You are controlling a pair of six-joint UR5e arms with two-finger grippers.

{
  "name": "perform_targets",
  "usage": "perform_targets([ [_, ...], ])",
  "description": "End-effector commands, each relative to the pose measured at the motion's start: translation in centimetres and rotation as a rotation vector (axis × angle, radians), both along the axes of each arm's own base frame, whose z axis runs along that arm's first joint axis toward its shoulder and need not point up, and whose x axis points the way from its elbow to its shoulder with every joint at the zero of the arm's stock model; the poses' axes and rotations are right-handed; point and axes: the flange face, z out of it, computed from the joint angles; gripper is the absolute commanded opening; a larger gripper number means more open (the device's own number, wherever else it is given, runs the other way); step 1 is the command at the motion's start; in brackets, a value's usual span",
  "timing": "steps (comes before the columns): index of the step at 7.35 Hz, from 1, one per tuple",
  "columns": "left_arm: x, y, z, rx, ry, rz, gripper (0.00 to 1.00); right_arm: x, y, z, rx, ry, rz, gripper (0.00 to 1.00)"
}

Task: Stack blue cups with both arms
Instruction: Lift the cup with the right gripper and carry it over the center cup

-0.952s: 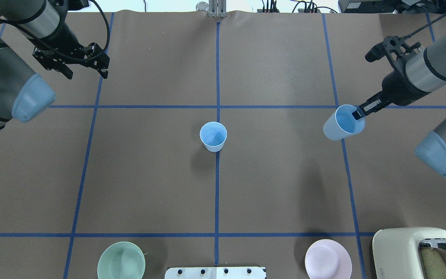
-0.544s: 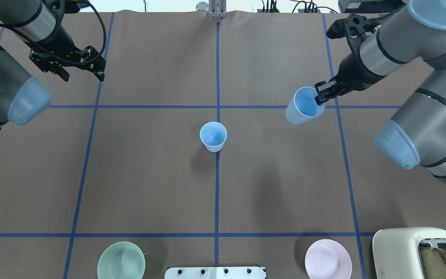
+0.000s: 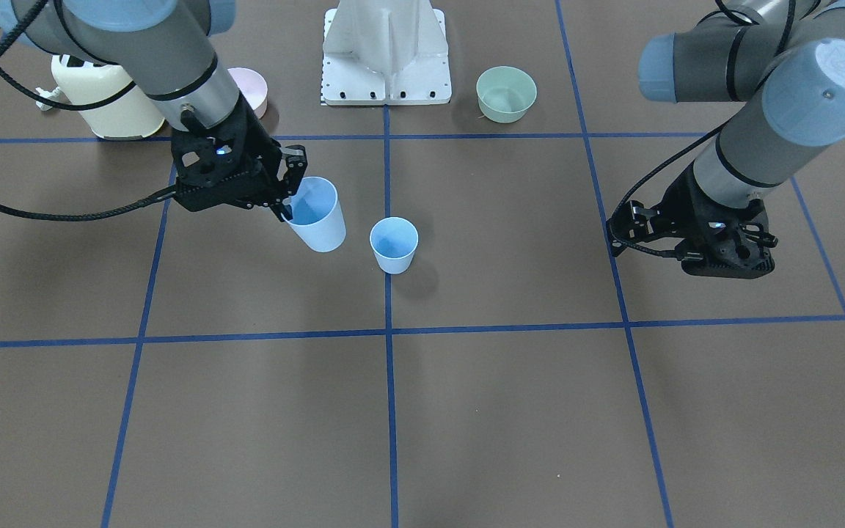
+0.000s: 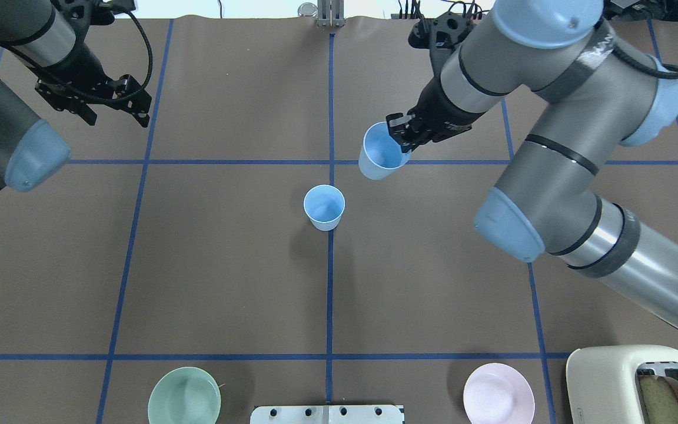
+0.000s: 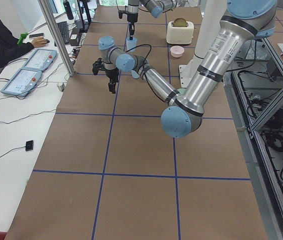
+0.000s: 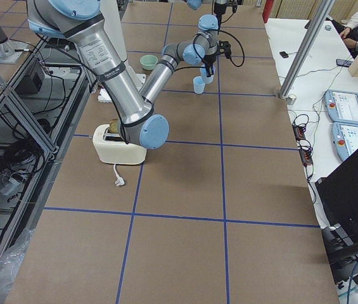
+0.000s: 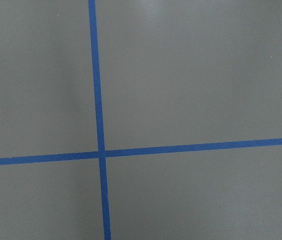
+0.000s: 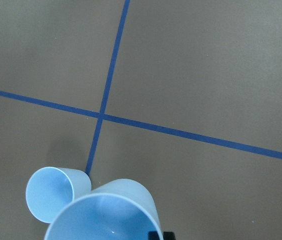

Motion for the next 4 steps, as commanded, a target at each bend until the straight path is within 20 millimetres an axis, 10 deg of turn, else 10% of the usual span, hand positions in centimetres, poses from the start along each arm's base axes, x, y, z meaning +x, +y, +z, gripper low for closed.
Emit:
perform_targets([
  [1,0.0,-0.1,0.2,-0.002,-0.003,0.0,0.97,-4.7,-0.6,-2.3,-0.006,0.021,0.003,0.0],
  [4,0.0,-0.1,0.2,-0.003,-0.004,0.0,0.97,-9.5,0.9,-2.5,0.007,0.061,-0.021,0.0],
])
